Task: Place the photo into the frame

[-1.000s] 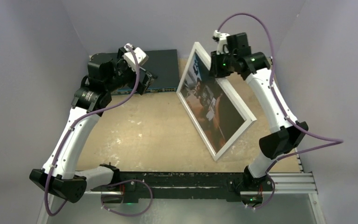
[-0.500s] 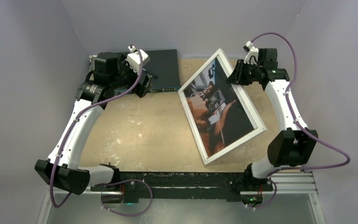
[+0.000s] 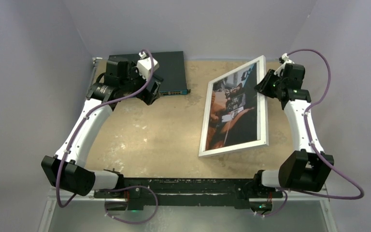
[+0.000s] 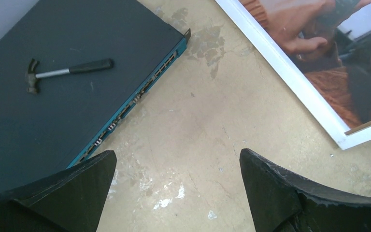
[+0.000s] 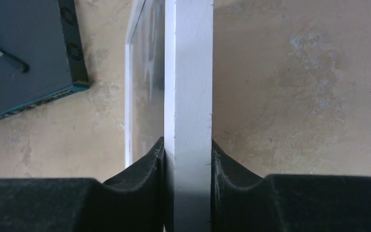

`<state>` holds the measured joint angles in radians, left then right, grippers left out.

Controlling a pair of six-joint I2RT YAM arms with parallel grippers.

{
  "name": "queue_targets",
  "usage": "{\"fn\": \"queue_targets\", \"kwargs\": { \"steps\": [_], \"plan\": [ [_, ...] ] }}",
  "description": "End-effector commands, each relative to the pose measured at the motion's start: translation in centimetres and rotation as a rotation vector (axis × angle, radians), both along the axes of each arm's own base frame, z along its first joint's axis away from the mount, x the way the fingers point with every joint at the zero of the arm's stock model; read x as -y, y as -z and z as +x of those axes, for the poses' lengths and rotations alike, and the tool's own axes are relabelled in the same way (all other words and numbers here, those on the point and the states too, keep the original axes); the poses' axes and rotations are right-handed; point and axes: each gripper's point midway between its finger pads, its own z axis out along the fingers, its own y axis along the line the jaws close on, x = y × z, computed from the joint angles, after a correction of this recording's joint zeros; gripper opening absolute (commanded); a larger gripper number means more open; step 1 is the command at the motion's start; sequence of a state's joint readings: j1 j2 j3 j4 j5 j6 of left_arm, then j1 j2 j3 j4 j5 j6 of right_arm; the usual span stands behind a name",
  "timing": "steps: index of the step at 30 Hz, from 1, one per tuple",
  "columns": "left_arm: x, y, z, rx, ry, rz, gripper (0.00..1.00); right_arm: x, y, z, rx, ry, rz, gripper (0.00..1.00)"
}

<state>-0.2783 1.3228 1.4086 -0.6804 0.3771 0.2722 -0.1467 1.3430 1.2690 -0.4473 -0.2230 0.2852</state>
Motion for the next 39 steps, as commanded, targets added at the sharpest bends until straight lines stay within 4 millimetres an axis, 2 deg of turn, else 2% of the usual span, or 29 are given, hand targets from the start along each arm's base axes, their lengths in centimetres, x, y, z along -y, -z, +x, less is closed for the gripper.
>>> {"fn": "queue_targets", "kwargs": {
  "steps": [1,4,8,13,17,21,27,33,34,35,36,37,39],
  "plan": [
    [-1.8,2.3,0.4,-0.062,-0.058,0.034,1.00,2.6,0.0,3.8,0.144,0.055,-0.137,0.00],
    [-3.6,3.9,0.9,-0.104,-0.102,0.036,1.00,2.5,2.6,4.2,0.100,0.019,-0.153,0.00],
    [-6.0,6.0,1.8,-0.145,-0.171,0.022,1.00,3.4,4.7,4.4,0.067,0.032,-0.195,0.00],
    [-7.6,9.3,1.9,-0.140,-0.212,0.090,1.00,5.0,7.5,5.2,0.015,0.077,-0.255,0.00],
    [-8.2,11.6,1.6,-0.171,-0.231,0.092,1.00,6.0,11.1,5.4,-0.071,0.089,-0.304,0.02],
    [-8.4,12.9,1.2,-0.207,-0.236,0.093,1.00,7.1,14.7,3.9,-0.149,0.118,-0.350,0.05],
    [-8.8,14.2,0.3,-0.229,-0.226,0.112,1.00,8.9,16.8,1.2,-0.248,0.189,-0.433,0.09],
    [-9.1,15.8,-0.9,-0.236,-0.214,0.132,1.00,10.0,17.3,-0.5,-0.298,0.267,-0.467,0.26],
    [-9.3,16.2,-1.1,-0.234,-0.220,0.136,1.00,10.0,17.2,-0.6,-0.298,0.269,-0.462,0.33],
    [-9.4,16.6,-1.2,-0.235,-0.224,0.140,1.00,10.0,17.1,-0.6,-0.301,0.273,-0.461,0.51],
    [-9.5,17.0,-1.4,-0.237,-0.225,0.146,1.00,10.0,16.9,-0.5,-0.298,0.279,-0.459,0.92],
    [-9.7,17.4,-1.5,-0.243,-0.228,0.155,1.00,10.1,16.8,-0.5,-0.297,0.287,-0.461,0.98],
    [-10.0,17.7,-1.5,-0.250,-0.237,0.153,1.00,10.3,16.2,-0.4,-0.279,0.300,-0.464,0.99]
  ]
}}
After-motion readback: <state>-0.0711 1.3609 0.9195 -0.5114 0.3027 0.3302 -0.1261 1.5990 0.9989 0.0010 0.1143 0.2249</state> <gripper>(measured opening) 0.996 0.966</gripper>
